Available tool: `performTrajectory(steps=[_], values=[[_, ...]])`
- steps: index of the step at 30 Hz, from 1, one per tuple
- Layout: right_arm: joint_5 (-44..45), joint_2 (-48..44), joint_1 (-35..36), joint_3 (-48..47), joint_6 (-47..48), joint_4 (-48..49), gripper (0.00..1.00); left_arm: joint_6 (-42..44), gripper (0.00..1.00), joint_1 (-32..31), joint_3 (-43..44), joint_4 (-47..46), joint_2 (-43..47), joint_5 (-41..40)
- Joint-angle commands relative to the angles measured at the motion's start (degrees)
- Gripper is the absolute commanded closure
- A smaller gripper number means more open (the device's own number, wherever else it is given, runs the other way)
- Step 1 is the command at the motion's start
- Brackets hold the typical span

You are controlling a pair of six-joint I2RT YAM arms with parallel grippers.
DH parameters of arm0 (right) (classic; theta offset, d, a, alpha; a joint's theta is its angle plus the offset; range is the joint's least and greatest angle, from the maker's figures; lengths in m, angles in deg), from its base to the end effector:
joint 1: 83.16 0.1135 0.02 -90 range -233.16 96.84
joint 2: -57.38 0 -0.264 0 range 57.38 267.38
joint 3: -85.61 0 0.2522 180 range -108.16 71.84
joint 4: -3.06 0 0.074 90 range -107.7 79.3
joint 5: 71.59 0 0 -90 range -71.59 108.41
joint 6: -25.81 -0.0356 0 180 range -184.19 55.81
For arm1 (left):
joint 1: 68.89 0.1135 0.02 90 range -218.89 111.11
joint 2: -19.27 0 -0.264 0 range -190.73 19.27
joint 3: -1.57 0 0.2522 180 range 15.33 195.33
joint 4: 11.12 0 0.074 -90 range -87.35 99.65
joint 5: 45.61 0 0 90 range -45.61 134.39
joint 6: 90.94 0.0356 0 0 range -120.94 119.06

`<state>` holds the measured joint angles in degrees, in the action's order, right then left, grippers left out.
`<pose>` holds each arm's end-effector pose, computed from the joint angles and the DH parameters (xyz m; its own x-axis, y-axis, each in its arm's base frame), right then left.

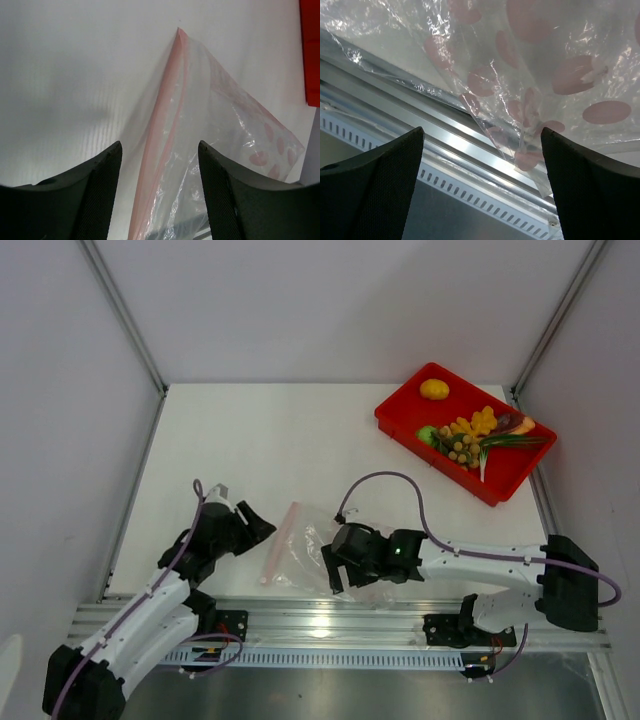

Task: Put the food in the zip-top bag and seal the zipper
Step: Pick up the zipper food storage bag at the center of the board.

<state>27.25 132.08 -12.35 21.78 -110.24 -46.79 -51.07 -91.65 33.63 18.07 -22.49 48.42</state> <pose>0.0878 0.2356 0.2254 -0.8531 -0.2868 -0.4359 -0.4241 0.8678 0.2591 0.1437 -0.0630 0.1781 -0.7060 -0.5340 -0.4651 -0.1646 0.7625 -0.6257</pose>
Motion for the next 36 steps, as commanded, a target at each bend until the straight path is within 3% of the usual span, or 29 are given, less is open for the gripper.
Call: performTrajectory(steps=[1,5,11,19,22,27,36], values=[[6.17,2.9,3.71,-5.56,5.86,3.05,0.01,-4.27,0.35,-0.09,1.2,10.2,5.97,-6.75],[17.4,5.81,11.0,-11.19,13.59,1.73,0.01,-5.94,0.31,-0.09,9.89,21.12,10.55,-15.34],[25.96,9.06,14.88,-19.1,20.19,-0.03,0.01,-4.72,0.2,-0.09,20.96,31.66,10.12,-20.2],[17.27,15.91,15.41,-19.03,30.92,10.51,0.04,-5.16,0.13,0.61,27.57,39.16,6.08,-24.25],[15.69,18.9,15.41,-17.97,33.55,16.04,0.08,-3.4,0.02,2.19,28.28,39.16,4.5,-21.54],[16.21,20.92,16.12,-11.73,38.21,30.35,0.15,-2.34,0.02,3.87,28.81,40.48,2.47,-19.68],[18.32,28.03,17.26,-12.07,41.47,37.31,0.22,-1.46,0.01,7.2,26.87,40.13,4.58,-17.04]])
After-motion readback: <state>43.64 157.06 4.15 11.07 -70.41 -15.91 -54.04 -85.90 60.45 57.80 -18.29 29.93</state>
